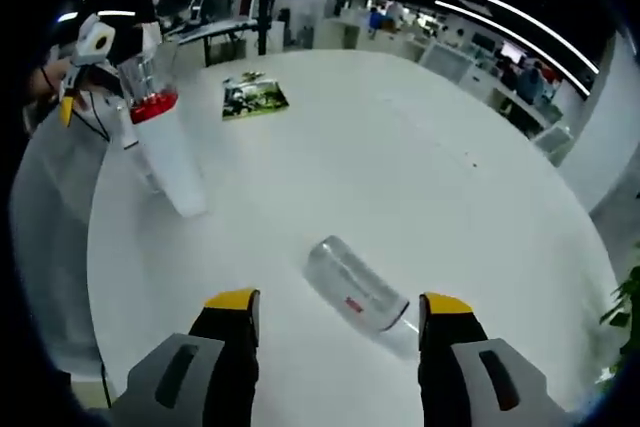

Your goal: Arrange the skincare products in the storage area until every visible bottle or jar stands upright without overlapping.

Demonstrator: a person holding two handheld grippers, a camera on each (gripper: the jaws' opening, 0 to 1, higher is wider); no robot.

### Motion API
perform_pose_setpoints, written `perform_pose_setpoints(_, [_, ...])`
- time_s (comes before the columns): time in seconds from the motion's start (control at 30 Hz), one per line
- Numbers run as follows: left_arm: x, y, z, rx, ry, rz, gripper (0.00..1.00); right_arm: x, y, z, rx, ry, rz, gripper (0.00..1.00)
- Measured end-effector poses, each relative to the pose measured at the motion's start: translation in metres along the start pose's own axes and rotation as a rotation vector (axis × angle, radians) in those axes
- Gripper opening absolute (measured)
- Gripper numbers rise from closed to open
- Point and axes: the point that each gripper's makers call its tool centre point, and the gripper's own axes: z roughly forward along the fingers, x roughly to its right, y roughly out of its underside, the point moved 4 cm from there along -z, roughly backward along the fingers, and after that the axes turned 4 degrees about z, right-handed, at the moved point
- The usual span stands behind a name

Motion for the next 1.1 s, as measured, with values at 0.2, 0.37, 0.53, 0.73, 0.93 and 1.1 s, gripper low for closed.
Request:
perform_pose_setpoints(0.2, [-0.004, 0.002, 0.002, -0.012, -0.004, -0.014, 0.95, 0.005, -0.003, 0.010, -0.003, -0.014, 0.001, 0.61])
perform_pose_setpoints(0.37, [-0.007, 0.000, 0.002, -0.011, -0.011, -0.016, 0.94, 0.009, -0.002, 0.018, -0.014, -0.021, -0.001, 0.57])
perform_pose_setpoints(0.53, [-0.008, 0.000, 0.003, -0.016, -0.010, -0.018, 0.94, 0.011, 0.001, 0.026, -0.047, -0.026, -0.021, 0.54])
perform_pose_setpoints(0.73, [-0.010, 0.006, 0.001, -0.025, -0.011, -0.023, 0.94, 0.018, 0.002, 0.035, -0.079, -0.021, -0.046, 0.43])
perform_pose_setpoints(0.93, [-0.007, 0.012, 0.001, -0.031, -0.011, -0.036, 0.94, 0.015, 0.002, 0.038, -0.171, -0.070, -0.174, 0.29])
perform_pose_setpoints(1.1, [-0.003, 0.013, 0.001, -0.028, -0.004, -0.039, 0.94, 0.017, 0.001, 0.039, -0.231, -0.101, -0.227, 0.20])
